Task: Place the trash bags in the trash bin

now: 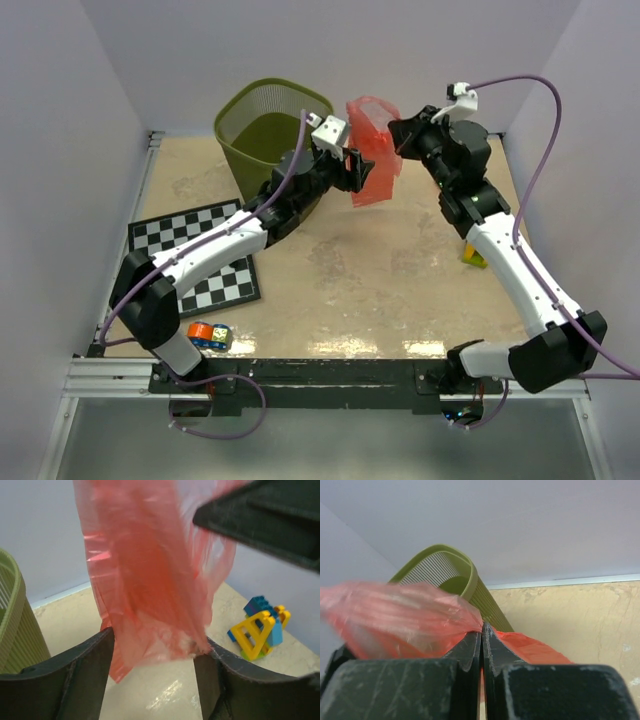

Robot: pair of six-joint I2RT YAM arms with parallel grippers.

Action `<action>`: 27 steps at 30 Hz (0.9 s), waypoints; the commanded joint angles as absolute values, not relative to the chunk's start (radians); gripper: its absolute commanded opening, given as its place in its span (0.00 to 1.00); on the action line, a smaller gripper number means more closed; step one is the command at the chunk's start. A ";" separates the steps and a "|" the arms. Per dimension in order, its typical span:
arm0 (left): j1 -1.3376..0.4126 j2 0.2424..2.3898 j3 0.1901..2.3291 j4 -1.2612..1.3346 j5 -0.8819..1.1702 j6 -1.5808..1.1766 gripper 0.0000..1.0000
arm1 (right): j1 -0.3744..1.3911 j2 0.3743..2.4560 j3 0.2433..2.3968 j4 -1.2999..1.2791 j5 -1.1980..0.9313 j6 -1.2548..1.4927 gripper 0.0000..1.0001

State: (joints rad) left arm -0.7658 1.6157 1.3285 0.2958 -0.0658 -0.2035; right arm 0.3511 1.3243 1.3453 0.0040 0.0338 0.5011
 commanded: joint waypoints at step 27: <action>-0.583 1.568 1.379 0.161 0.100 -0.357 0.00 | 0.155 1.229 1.209 -0.041 0.121 0.459 0.00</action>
